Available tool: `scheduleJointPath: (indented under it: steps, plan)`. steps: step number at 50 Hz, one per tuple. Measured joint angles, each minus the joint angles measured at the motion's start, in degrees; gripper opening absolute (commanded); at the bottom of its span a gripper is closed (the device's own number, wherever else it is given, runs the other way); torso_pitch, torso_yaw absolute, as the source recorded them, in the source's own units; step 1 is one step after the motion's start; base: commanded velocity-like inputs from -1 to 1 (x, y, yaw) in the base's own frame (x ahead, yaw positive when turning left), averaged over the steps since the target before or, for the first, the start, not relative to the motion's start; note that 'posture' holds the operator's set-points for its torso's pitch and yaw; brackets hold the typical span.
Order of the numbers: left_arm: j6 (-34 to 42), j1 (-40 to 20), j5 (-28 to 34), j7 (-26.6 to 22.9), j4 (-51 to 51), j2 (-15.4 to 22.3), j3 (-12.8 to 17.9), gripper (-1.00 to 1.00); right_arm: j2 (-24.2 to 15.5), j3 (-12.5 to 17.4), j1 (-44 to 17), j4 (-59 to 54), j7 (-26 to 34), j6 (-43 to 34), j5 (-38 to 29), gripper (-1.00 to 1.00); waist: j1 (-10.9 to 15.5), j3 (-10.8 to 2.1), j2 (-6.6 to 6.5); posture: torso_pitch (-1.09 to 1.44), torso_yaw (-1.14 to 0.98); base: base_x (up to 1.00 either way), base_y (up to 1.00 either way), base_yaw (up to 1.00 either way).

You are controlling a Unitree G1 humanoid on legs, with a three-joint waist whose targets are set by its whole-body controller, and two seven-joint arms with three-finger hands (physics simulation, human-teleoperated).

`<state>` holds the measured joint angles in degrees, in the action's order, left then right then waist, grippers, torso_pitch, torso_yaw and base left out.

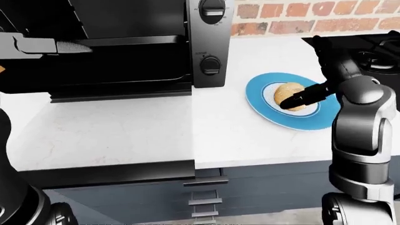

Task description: Place the bread on the tray of the toaster oven.

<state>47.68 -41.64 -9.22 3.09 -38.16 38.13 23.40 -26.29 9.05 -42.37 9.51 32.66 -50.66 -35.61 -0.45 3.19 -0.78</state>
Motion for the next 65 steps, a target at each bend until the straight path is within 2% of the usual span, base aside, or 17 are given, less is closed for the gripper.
scheduleJointPath:
  steps: [9,17,28,29,32,37,65]
  plan:
    - [-0.1,1.2,-0.5,0.3,-0.4,-0.3,0.5,1.00,-1.0,1.0,-0.6,-3.3,4.3,1.0,-1.0,1.00,0.0,-0.05,0.13,0.00,0.00,0.00,0.00,0.00]
    - [-0.3,2.1,-1.4,0.9,-0.7,0.2,1.2,1.00,-2.3,2.3,-0.5,-6.4,4.3,2.1,-0.2,1.00,0.1,-0.18,-0.01,0.00,0.00,0.00,0.00,0.00]
    - [-0.3,2.2,-1.2,1.0,-0.3,0.2,0.5,1.00,-1.9,1.5,-1.7,-9.9,3.5,3.5,0.7,1.00,0.0,-0.25,-0.11,0.00,0.00,0.00,0.00,0.00]
    - [-0.3,2.2,-1.1,0.9,-0.3,0.2,0.5,1.00,-1.7,1.4,-1.8,-10.2,3.3,3.7,0.8,0.95,0.0,-0.26,-0.11,0.00,0.00,0.00,0.00,0.00]
    - [-0.2,2.3,-1.0,0.7,-0.6,0.2,0.8,1.00,-1.5,1.1,-2.3,-11.5,3.0,4.2,1.1,1.00,0.0,-0.26,-0.13,0.00,0.00,0.00,0.00,0.00]
    - [-0.5,2.4,-0.4,0.8,-0.4,0.0,0.7,1.00,-1.1,1.0,-2.2,-12.4,2.4,4.7,1.4,0.80,0.1,-0.29,-0.10,0.00,0.00,0.00,0.00,0.00]
    - [-0.6,4.2,-1.4,0.8,-1.2,0.5,2.6,1.00,-0.4,1.0,-0.7,-11.6,2.1,4.7,1.7,0.68,0.1,-0.25,-0.13,0.00,0.00,0.00,0.00,0.00]
